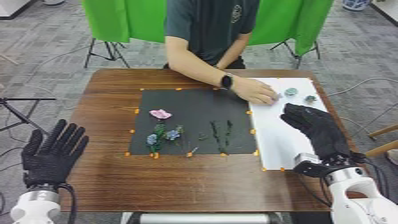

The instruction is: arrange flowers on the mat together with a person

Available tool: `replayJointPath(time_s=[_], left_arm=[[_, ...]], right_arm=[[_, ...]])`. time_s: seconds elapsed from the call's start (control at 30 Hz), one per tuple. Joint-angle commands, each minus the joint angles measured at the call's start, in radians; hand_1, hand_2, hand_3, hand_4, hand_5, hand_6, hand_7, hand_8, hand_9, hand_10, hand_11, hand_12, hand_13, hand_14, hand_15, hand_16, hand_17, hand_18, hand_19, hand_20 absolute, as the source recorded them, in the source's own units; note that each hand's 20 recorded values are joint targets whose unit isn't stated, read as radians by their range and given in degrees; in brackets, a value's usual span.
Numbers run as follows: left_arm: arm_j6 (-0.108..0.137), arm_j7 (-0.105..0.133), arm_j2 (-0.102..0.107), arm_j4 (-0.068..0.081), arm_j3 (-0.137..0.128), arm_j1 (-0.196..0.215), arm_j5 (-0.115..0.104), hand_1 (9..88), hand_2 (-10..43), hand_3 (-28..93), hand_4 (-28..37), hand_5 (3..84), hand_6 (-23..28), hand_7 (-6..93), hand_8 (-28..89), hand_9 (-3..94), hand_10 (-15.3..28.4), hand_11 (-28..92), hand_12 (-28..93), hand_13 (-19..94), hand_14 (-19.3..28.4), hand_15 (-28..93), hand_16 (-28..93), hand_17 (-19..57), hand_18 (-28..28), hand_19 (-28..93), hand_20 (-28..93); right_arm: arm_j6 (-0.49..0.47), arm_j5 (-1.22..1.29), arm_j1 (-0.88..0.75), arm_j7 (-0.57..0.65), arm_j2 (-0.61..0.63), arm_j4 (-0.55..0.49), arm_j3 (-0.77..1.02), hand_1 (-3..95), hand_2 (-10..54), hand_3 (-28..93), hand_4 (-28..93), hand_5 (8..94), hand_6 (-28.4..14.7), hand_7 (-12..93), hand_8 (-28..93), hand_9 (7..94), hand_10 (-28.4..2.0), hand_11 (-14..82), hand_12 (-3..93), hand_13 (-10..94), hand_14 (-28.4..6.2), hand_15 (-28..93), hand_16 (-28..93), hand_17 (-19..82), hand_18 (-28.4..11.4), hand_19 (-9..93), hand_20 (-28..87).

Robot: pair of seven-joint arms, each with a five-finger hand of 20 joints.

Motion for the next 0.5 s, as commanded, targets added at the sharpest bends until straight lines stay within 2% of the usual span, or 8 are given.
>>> replayJointPath(time_s=[0.03,0.17,0.23,0.27,0.37,0.5], left_arm=[[0.004,-0.001,-0.008,-0.003,0.001,0.015,-0.006,26.9,12.1,70,-28.3,43.7,8.1,7.9,-10,40.6,14.0,15,5,30,14.0,27,-9,-3.9,11.6,31,6],[0.005,-0.005,-0.01,0.0,0.0,0.015,-0.003,26.9,12.1,70,-28.3,43.7,8.1,7.9,-10,40.6,14.1,15,5,30,14.1,27,-9,-3.9,11.6,31,6],[0.016,-0.011,-0.014,0.003,0.004,0.012,-0.005,26.9,12.1,70,-28.3,43.7,8.1,7.9,-10,40.6,14.0,15,5,30,14.2,27,-9,-3.9,11.6,31,6],[0.011,-0.01,-0.014,0.002,0.005,0.016,-0.009,26.8,12.1,71,-28.3,43.7,8.1,7.8,-10,40.6,14.0,15,5,30,14.2,27,-9,-3.9,11.6,31,6],[0.012,-0.015,-0.017,0.004,0.006,0.012,-0.004,26.9,12.2,71,-28.3,43.7,8.0,7.9,-10,40.6,14.1,15,5,30,14.2,27,-9,-3.8,11.6,31,6],[0.011,-0.011,-0.015,0.0,0.002,0.02,-0.004,26.9,12.3,71,-28.3,43.7,8.1,8.0,-10,40.5,14.1,15,5,30,14.1,27,-9,-3.8,11.5,31,6]], right_arm=[[0.009,-0.014,-0.005,0.001,0.005,-0.009,-0.001,30.9,11.9,77,-26,59.1,-3.9,16,-13,48.1,-11.4,5.5,7.0,37,-9.1,13,3,28,-8.5,13,26],[0.009,-0.035,-0.007,0.008,0.004,-0.01,0.0,31.2,11.6,77,-26,59.1,-3.7,16,-13,48.1,-11.2,5.6,7.0,37,-8.9,13,3,28,-8.6,13,26],[0.007,-0.04,-0.006,0.012,0.004,-0.011,0.0,31.3,11.5,76,-26,59.1,-3.4,16,-14,48.5,-11.0,5.8,7.1,37,-8.8,13,3,28,-8.5,12,25],[0.009,-0.045,-0.005,0.015,0.004,-0.01,-0.002,31.4,11.4,76,-26,59.2,-3.3,16,-14,48.7,-10.9,5.8,7.0,37,-8.8,13,3,28,-8.5,12,25],[0.021,-0.075,-0.005,0.026,0.006,-0.013,-0.002,31.6,11.1,76,-26,59.4,-3.1,16,-14,48.7,-10.9,5.8,7.0,37,-8.7,13,3,28,-8.4,12,25],[0.061,-0.252,-0.004,0.058,0.024,-0.012,-0.003,32.1,10.7,76,-26,59.3,-3.2,16,-14,48.7,-11.1,5.8,7.0,38,-8.8,13,3,27,-8.4,12,25]])
